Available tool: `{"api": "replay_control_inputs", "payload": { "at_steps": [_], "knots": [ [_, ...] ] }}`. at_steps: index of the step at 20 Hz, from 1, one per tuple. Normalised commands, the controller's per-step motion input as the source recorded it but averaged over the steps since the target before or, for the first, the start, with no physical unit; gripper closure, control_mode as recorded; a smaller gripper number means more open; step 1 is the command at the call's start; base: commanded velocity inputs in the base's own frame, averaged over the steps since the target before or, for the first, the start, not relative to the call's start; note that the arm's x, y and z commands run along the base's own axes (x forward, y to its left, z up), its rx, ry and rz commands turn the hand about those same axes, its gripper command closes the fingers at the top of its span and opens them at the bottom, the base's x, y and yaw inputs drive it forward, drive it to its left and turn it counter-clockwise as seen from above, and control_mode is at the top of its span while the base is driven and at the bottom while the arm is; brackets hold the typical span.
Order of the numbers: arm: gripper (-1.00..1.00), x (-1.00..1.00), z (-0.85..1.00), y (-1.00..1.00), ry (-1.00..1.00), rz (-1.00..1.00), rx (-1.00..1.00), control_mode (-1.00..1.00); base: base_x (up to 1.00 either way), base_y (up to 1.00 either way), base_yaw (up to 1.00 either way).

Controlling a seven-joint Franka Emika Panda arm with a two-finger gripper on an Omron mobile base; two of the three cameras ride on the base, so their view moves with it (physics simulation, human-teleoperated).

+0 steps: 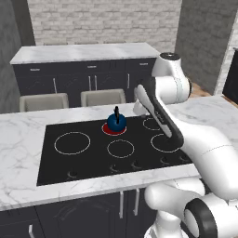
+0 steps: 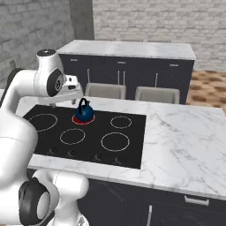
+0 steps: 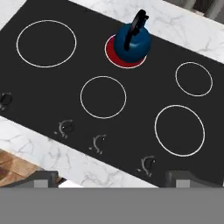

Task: Lower the heat of the kettle.

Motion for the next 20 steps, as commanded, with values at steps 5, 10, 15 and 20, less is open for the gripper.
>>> {"api": "replay_control_inputs", "payload": {
  "at_steps": [5,10,15,20],
  "knots": [
    [-1.00,-0.02,-0.26,0.25,0.00,0.84,-0.15,-1.00,0.00,0.00,0.00],
    [-1.00,-0.07,-0.23,0.15,0.00,0.92,-0.11,-1.00,0.00,0.00,0.00],
    [-1.00,-0.05,-0.30,0.10,0.00,0.93,-0.13,-1.00,0.00,0.00,0.00],
    [-1.00,-0.01,-0.47,0.10,0.00,0.91,-0.15,-1.00,0.00,0.00,0.00]
  ]
}}
